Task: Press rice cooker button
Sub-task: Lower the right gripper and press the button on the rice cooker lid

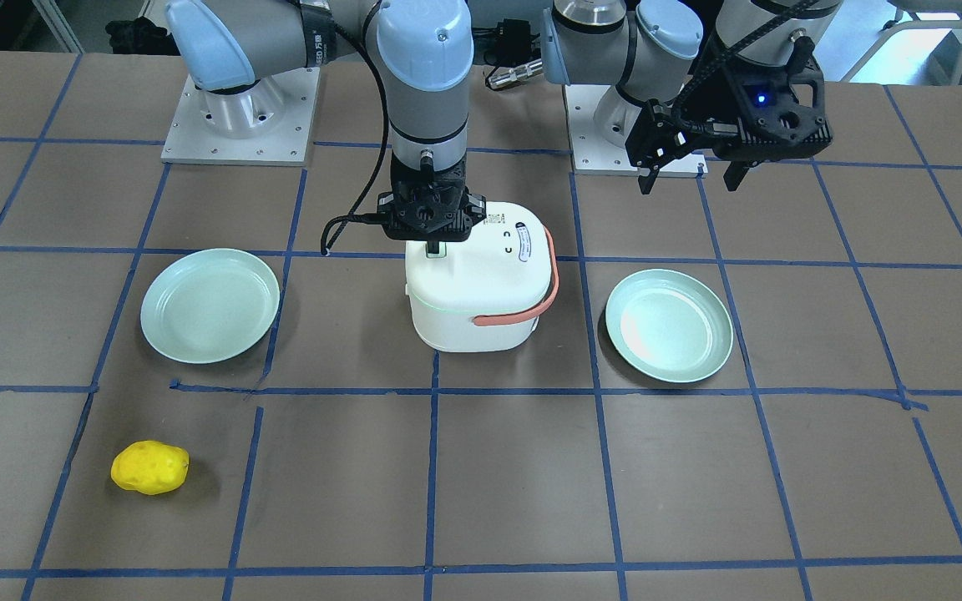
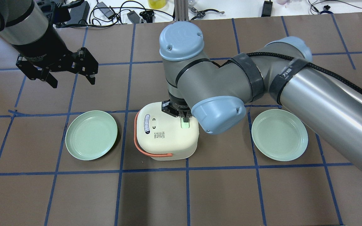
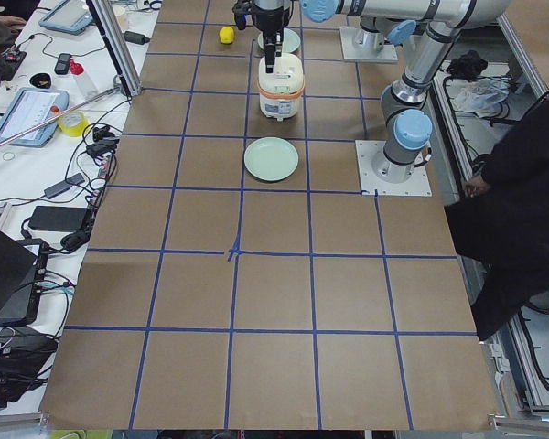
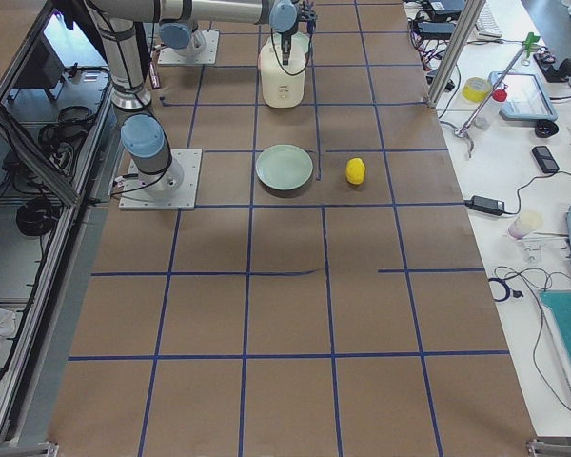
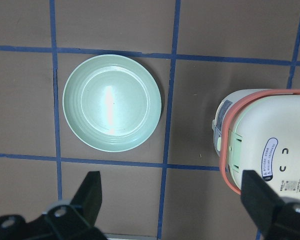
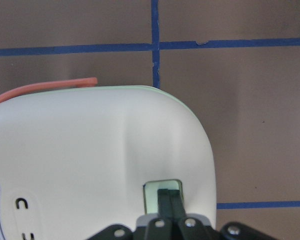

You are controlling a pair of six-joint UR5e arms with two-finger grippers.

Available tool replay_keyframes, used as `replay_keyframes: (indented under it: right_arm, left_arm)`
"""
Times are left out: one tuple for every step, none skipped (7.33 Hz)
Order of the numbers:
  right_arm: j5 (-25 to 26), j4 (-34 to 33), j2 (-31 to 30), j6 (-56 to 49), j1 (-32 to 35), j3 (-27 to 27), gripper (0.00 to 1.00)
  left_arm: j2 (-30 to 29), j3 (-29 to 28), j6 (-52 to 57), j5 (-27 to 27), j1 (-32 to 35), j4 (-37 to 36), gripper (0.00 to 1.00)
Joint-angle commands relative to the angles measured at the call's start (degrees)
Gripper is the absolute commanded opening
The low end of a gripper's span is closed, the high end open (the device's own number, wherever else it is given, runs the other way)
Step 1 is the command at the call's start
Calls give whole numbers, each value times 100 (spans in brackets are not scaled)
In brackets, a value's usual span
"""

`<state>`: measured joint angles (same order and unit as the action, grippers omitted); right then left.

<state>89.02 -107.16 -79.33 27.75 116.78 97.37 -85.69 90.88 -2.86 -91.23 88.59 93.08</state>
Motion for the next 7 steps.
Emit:
replay_keyframes:
  right_arm:
    - [-7, -25, 15, -7, 29, 27, 8]
    - [80, -33, 15, -76, 21, -42, 9]
    - [116, 19, -38, -59, 3, -147, 16]
    - [151, 124, -82, -24, -14, -253, 54]
    - [334, 203, -213, -33, -136, -376, 82]
    - [666, 343, -284, -111, -338, -507, 100]
    - [800, 406, -406, -469, -618, -674, 100]
  left_arm:
    - [0, 0, 5, 0, 0, 0, 100]
    - [0, 0, -4, 0, 0, 0, 100]
    - [0, 0, 5, 0, 0, 0, 100]
    - [0, 0, 5, 0, 0, 0, 100]
    - [0, 0, -4, 0, 0, 0, 100]
    - [0, 0, 5, 0, 0, 0, 100]
    - [0, 0, 5, 0, 0, 0, 100]
